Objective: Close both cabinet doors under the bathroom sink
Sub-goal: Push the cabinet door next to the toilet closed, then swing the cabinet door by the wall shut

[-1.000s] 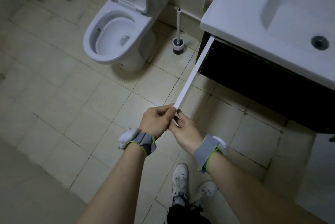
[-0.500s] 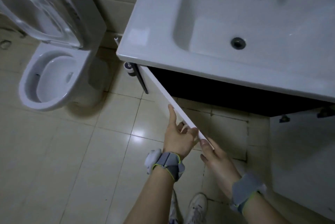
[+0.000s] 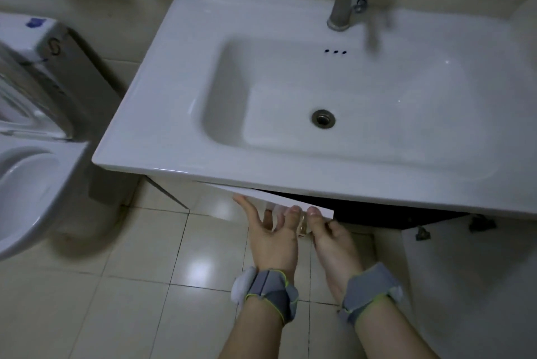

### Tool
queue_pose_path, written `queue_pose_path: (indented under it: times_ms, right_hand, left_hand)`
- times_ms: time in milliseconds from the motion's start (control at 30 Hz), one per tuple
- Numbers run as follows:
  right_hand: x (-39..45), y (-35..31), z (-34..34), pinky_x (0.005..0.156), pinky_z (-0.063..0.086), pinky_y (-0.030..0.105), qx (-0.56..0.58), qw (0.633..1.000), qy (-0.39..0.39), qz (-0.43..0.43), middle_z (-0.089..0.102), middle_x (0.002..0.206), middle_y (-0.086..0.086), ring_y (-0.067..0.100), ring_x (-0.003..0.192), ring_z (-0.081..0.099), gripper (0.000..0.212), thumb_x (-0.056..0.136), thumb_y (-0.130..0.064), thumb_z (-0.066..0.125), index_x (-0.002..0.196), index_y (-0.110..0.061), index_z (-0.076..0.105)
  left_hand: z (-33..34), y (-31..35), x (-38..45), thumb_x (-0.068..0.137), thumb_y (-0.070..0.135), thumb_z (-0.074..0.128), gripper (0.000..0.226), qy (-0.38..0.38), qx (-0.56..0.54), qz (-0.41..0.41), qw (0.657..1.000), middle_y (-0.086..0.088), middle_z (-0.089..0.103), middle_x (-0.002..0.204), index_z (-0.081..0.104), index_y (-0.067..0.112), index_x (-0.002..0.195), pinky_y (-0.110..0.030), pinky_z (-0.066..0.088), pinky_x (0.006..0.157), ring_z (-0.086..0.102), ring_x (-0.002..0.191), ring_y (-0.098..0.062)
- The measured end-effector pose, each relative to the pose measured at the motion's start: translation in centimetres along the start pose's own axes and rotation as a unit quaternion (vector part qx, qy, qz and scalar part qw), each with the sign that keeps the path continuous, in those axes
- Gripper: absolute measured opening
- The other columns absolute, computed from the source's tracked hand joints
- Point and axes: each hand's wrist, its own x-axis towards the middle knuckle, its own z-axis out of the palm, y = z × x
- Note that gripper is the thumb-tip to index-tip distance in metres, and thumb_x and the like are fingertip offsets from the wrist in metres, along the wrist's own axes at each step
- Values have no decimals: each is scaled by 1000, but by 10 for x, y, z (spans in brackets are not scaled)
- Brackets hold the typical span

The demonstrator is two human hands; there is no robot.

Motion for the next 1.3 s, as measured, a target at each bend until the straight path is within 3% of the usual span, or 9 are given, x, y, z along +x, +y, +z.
queue_pose_path:
  times_ms: [133, 367, 467, 600, 733, 833, 900, 1067, 1300]
  right_hand:
    - [17, -8, -2, 77, 48, 31, -8, 999, 1, -43, 74, 88, 0, 11, 86, 66, 47, 81, -59, 60, 86, -14, 69]
    - [27, -16, -3, 68, 43, 22, -33, 996, -10, -79, 72, 93, -3, 13, 92, 64, 27, 88, -40, 59, 92, -15, 69]
    - [24, -12, -4, 78, 49, 28, -79, 995, -16, -62, 72, 98, 1, 24, 101, 65, 58, 79, -63, 55, 97, -9, 68]
    - [-4, 8, -26, 106, 42, 40, -70, 997, 5, -31, 61, 133, 7, 23, 121, 56, 98, 61, -80, 55, 136, -17, 53]
    - [-40, 28, -75, 104, 29, 11, -128, 981, 119, -84, 58, 138, 7, 14, 123, 49, 60, 73, -38, 79, 128, -22, 61]
    - [-57, 36, -138, 97, 14, -7, -268, 918, 234, -177, 68, 116, 26, 17, 106, 57, 46, 62, 7, 85, 102, -9, 72]
    - [-70, 29, -177, 100, 16, -3, -341, 887, 221, -219, 73, 107, 21, 30, 101, 66, 21, 77, -16, 75, 95, -6, 76]
    - [-119, 39, -298, 103, 27, 20, -380, 847, 293, -228, 63, 125, 9, 21, 117, 53, 59, 93, -51, 34, 111, -10, 71]
    - [-137, 82, -336, 104, 42, 35, -251, 903, 311, -156, 49, 142, -2, 18, 129, 49, 45, 87, -8, 63, 132, -14, 57]
  left_hand:
    - [-2, 4, 10, 83, 8, 73, 112, -54, -27, 13, 998, 6, 41, 140, -7, 56, 145, -3, 51, 66, 60, 91, 23]
    - [-3, 19, 8, 85, -7, 63, 112, -66, 27, -1, 997, -2, 29, 158, -7, 55, 146, -40, 44, 107, 49, 124, -17]
    - [-12, 22, -2, 86, -4, 63, 105, -51, 79, -18, 995, -9, 26, 160, 0, 53, 148, -45, 43, 109, 51, 127, -22]
    - [-12, 14, -34, 83, 0, 67, 94, -41, 148, -69, 986, -11, 40, 153, 20, 45, 150, -51, 44, 107, 58, 117, -22]
    - [1, -2, -63, 84, 3, 67, 59, -81, 203, -113, 969, -12, 66, 126, 54, 26, 137, -47, 52, 98, 65, 83, -16]
    - [23, -6, -85, 90, 6, 62, 29, -119, 235, -110, 958, -10, 76, 98, 70, 17, 116, -41, 56, 89, 72, 81, -24]
    - [35, -7, -92, 92, 8, 59, 23, -132, 248, -101, 954, -7, 78, 90, 75, 17, 106, -40, 56, 89, 74, 83, -24]
    - [101, -26, -146, 92, 24, 60, 18, -228, 314, -95, 917, 7, 79, 90, 75, 28, 100, -25, 56, 64, 73, 83, -13]
    - [159, -92, -204, 91, 32, 61, 25, -358, 391, -71, 845, 3, 73, 112, 70, 28, 114, -39, 56, 96, 68, 99, -10]
